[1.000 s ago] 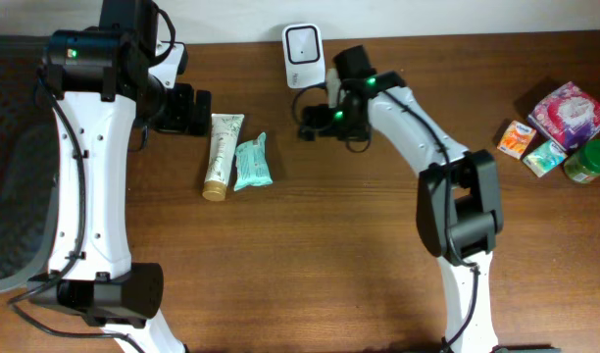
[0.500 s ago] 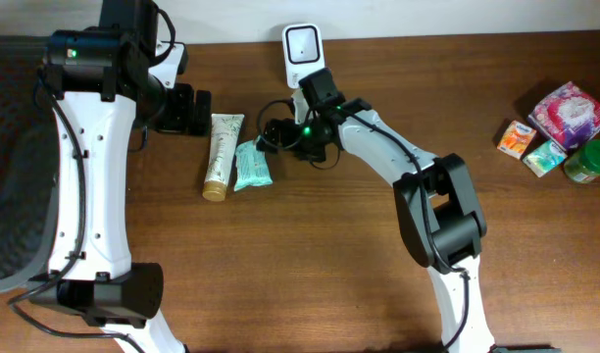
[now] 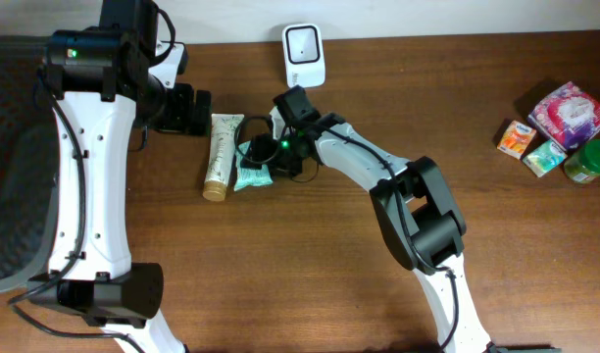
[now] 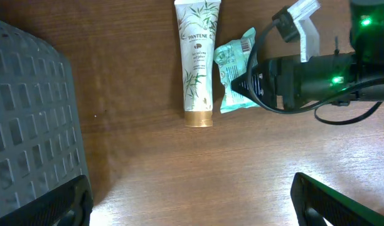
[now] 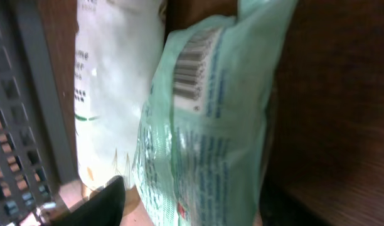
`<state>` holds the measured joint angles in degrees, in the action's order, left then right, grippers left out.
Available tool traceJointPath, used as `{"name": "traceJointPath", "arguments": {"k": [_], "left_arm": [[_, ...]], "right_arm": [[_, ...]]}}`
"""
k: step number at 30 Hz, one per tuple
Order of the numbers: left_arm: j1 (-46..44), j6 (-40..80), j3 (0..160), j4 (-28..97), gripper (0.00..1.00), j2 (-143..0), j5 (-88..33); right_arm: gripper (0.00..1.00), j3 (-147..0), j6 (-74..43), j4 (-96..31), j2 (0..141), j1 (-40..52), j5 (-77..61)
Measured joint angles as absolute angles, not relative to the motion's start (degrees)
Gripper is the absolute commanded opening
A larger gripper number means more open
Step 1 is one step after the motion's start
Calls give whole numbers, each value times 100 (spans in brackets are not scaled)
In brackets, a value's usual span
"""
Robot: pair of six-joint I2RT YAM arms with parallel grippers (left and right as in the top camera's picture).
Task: Scan the item barcode
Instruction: 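Move the right gripper to the teal wipes pack and grasp it, then lift the teal wipes pack up toward the scanner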
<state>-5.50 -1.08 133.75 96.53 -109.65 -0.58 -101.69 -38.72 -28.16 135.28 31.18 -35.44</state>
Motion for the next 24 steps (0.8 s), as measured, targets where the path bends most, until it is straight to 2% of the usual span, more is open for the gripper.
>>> {"name": "traceJointPath", "arguments": {"k": [3, 4, 5, 6, 10, 14, 17, 21, 24], "left_arm": [[-550, -108, 13375, 9653, 99, -10965, -58], [-550, -108, 13375, 9653, 99, -10965, -58], [-550, -108, 13375, 9653, 99, -10965, -58], [-550, -108, 13375, 9653, 99, -10965, -58], [-550, -108, 13375, 9653, 99, -10965, -58], [-550, -108, 13375, 9653, 99, -10965, -58], [-550, -108, 13375, 9653, 99, -10965, -58], [-550, -108, 13375, 9651, 99, -10965, -58], [-550, -108, 13375, 9653, 99, -10965, -58]], "right_arm": [[33, -10169, -3933, -2827, 13541, 3122, -3594], [24, -10169, -3942, -2842, 13541, 3122, -3599], [9, -10169, -3909, -2845, 13544, 3122, -3612], [4, -10169, -3951, -2853, 13544, 3122, -3625], [4, -10169, -3883, -2864, 13544, 3118, -3653], [4, -10169, -3258, -3116, 13537, 2926, -3765], [4, -10169, -1870, -3470, 13406, 2646, -3824], [4, -10138, 832, -4678, 12798, 2504, -3804], [4, -10143, 1522, -5319, 12700, 2523, -3037]]}}
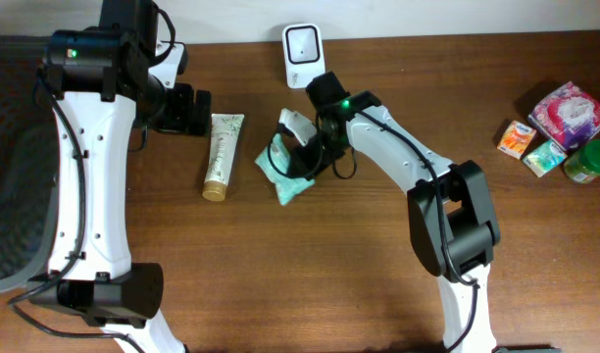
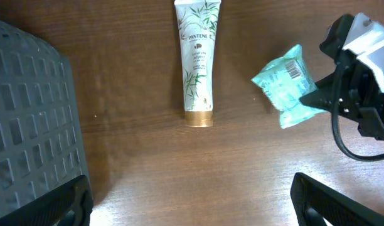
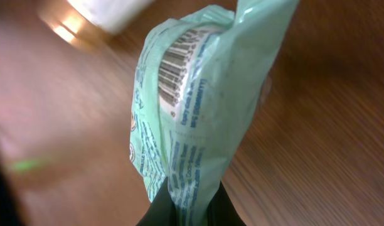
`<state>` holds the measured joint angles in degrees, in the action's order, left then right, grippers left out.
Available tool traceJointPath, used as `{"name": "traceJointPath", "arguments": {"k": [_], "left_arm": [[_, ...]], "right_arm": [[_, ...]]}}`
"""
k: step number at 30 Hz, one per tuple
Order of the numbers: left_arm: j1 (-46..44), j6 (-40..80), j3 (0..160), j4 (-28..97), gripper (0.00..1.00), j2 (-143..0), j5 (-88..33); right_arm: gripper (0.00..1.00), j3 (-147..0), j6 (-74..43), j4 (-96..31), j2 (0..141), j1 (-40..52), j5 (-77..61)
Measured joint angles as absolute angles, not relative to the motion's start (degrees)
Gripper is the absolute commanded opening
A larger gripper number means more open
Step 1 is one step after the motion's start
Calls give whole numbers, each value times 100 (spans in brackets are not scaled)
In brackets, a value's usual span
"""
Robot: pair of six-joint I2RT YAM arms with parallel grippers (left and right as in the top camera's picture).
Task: Scan the item barcode
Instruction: 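Lift the teal wipes pack up toward the scanner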
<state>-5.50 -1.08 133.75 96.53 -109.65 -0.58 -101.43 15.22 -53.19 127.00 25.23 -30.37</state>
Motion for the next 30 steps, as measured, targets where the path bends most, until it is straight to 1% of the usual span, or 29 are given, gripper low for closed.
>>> {"name": "traceJointPath", "arguments": {"k": [1, 2, 3, 6, 8, 9, 12, 13, 14, 15, 17, 20, 21, 24, 26, 28, 30], "left_arm": [[-550, -108, 13375, 9653, 99, -10965, -56], [-550, -108, 13375, 9653, 99, -10965, -58], [-550, -108, 13375, 9653, 99, -10965, -58], [-550, -108, 13375, 9651, 99, -10965, -58], [-550, -108, 13375, 9651, 99, -10965, -58], [-550, -108, 13375, 9651, 99, -10965, -58], [-550, -108, 13375, 9651, 99, -10965, -58], [-550, -108, 13375, 9649, 99, -10965, -58], [-550, -108, 13375, 9653, 99, -10965, -58], [-550, -108, 13375, 9649, 99, -10965, -56], [-550, -108, 13375, 9651, 99, -10965, -58], [-550, -108, 13375, 9653, 99, -10965, -56], [-550, -108, 13375, 9653, 99, -10965, -58], [-550, -108, 13375, 9653, 99, -10965, -56], [-550, -108, 13375, 9653, 99, -10965, -56], [-550, -108, 13375, 9649, 99, -10965, -58], [-550, -108, 13375, 9649, 99, -10965, -58]], "right_arm": [[4, -10138, 1660, -5568, 12700, 2523, -2609], [8, -10134, 1741, -5826, 12700, 2523, -2196], [39, -10132, 1806, -5911, 12700, 2523, -1826], [40, -10134, 1879, -6359, 12691, 2523, -1009], [41, -10134, 1822, -6388, 12691, 2523, -598], [47, -10134, 1756, -6399, 12691, 2523, -427], [70, -10278, 1358, -6560, 12691, 2510, -38], [83, -10501, 1120, -6646, 12691, 2491, 25], [89, -10645, 976, -6694, 12689, 2460, 47], [99, -10908, 742, -6936, 12689, 2340, -152], [99, -11159, 620, -7048, 12685, 2071, -617], [99, -11231, 585, -7367, 12682, 1372, -1909], [99, -11220, 703, -7456, 12682, 1068, -2353], [99, -10648, 1164, -7382, 12658, 788, -3470], [100, -10055, 1374, -6965, 12661, 786, -4099], [93, -9386, 1304, -6152, 12672, 832, -4609], [91, -9102, 1037, -5642, 12667, 858, -4770]]}}
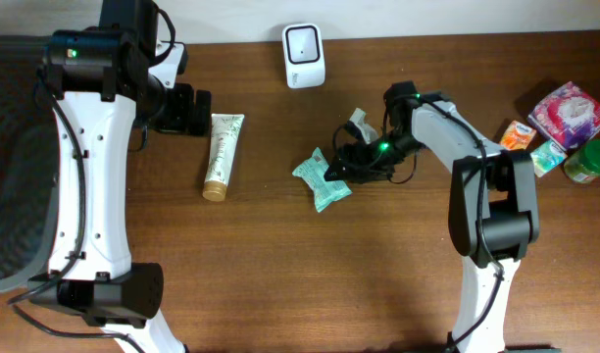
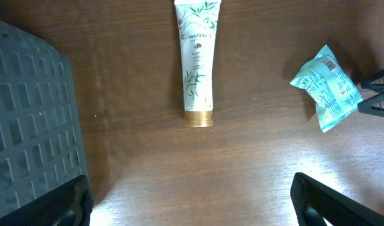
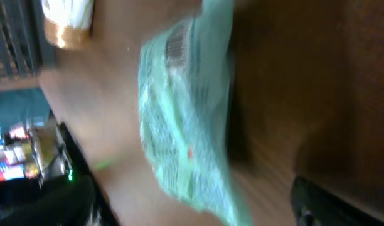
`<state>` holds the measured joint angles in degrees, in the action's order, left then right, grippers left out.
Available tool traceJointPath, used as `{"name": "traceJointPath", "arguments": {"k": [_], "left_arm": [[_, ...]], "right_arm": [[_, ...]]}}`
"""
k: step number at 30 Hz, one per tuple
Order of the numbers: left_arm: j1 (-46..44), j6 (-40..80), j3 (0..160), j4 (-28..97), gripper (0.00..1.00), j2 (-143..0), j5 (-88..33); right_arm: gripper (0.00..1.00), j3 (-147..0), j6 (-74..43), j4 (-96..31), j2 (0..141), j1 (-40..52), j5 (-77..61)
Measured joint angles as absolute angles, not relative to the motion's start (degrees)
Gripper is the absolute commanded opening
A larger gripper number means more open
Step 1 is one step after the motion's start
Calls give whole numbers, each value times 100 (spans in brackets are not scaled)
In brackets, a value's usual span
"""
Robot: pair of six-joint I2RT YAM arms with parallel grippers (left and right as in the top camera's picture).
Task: Scan the item barcode
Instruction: 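Lift the teal wipes pack up toward the scanner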
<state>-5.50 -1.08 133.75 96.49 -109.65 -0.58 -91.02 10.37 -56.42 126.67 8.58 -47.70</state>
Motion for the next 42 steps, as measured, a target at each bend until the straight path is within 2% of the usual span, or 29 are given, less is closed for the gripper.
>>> {"name": "traceJointPath", "arguments": {"k": [3, 4, 5, 7, 9, 17, 21, 25, 31, 42], "left_arm": [[-550, -108, 13375, 9653, 99, -10965, -58], [-550, -108, 13375, 9655, 99, -10965, -58], [-550, -108, 13375, 9653, 99, -10965, -56], [-550, -108, 13375, 9653, 99, -10965, -58], [-550, -108, 13375, 9655, 99, -10965, -58], [-550, -108, 13375, 9655, 99, -10965, -58], [-550, -108, 13375, 9655, 99, -10965, -56], [-550, -108, 13375, 9655, 99, -10965, -58], [-550, -108, 13375, 9655, 99, -10965, -56], [-550, -108, 13375, 9657, 99, -10965, -58]], "right_arm": [[83, -8768, 611, -5074, 12667, 886, -4969], [68, -8696, 495, -4871, 12663, 915, -5052], [46, -8604, 399, -4786, 12658, 963, -5100], [27, -8501, 301, -4668, 12658, 1100, -5028], [4, -8442, 257, -4606, 12658, 1253, -4960], [4, -8809, 333, -4781, 12656, 1214, -4915], [4, -9699, 1063, -4847, 12258, 1177, -4895], [4, -10471, 1636, -4311, 11854, 1177, -4899], [4, -10516, 2965, -3942, 11830, 1177, -4475], [4, -10516, 3260, -3730, 11830, 1177, -4263]]}}
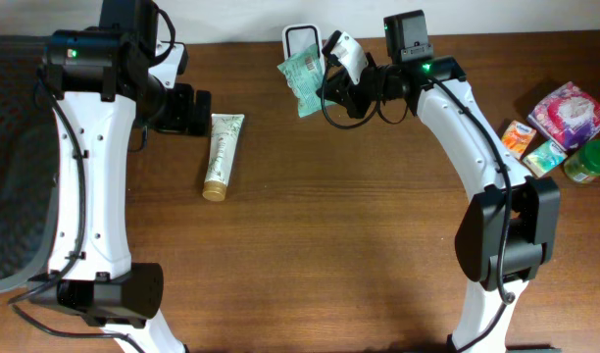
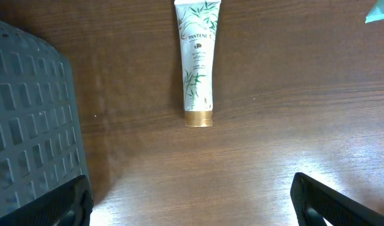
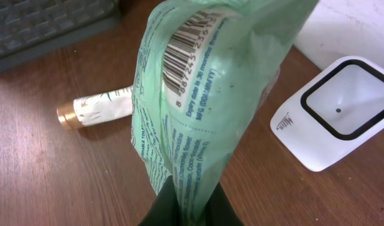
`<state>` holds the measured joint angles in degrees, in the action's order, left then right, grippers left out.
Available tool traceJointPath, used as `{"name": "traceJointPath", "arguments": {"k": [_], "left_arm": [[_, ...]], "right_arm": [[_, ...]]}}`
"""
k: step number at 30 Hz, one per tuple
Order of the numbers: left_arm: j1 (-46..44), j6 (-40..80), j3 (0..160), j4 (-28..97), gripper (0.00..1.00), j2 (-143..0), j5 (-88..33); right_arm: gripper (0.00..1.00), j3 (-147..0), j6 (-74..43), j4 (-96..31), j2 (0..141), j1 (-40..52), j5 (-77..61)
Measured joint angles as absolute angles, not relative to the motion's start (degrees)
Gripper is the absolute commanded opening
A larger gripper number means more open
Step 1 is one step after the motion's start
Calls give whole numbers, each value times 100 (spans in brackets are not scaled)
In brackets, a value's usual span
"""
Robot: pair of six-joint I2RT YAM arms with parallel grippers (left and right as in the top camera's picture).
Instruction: Scan the item barcode
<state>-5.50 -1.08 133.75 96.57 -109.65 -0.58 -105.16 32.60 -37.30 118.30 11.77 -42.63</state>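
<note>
My right gripper (image 3: 191, 199) is shut on the lower edge of a pale green packet (image 3: 204, 94), held up off the table. Its barcode (image 3: 187, 47) faces my wrist camera. In the overhead view the packet (image 1: 302, 72) hangs right in front of the white scanner (image 1: 298, 37) at the table's back edge. From the right wrist the scanner (image 3: 339, 113) lies to the packet's right, its dark-framed window up. My left gripper (image 2: 192, 213) is open above bare wood, its fingers (image 2: 48, 201) wide apart.
A white Pantene tube (image 1: 220, 155) with a gold cap lies left of centre. A dark grey slatted crate (image 2: 29, 119) stands at the far left. Several small packs and a green-lidded jar (image 1: 592, 159) sit at the right edge.
My right gripper has gone from the middle of the table up to the back edge, with the green packet now in front of the scanner. The left arm has not moved.
The green packet lay beside the tube with my right gripper at it. Then the gripper was shut on it a little to the right. Later the packet was at mid-table, and now it hangs by the scanner.
</note>
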Motion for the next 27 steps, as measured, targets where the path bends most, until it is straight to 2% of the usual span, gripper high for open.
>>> {"name": "traceJointPath", "arguments": {"k": [16, 27], "left_arm": [[-550, -108, 13375, 9657, 99, -10965, -58], [-550, -108, 13375, 9653, 99, -10965, -58]], "right_arm": [[4, -10516, 3286, -3750, 11830, 1177, -4134], [4, -10516, 3301, -4495, 11830, 1177, -3754]]}}
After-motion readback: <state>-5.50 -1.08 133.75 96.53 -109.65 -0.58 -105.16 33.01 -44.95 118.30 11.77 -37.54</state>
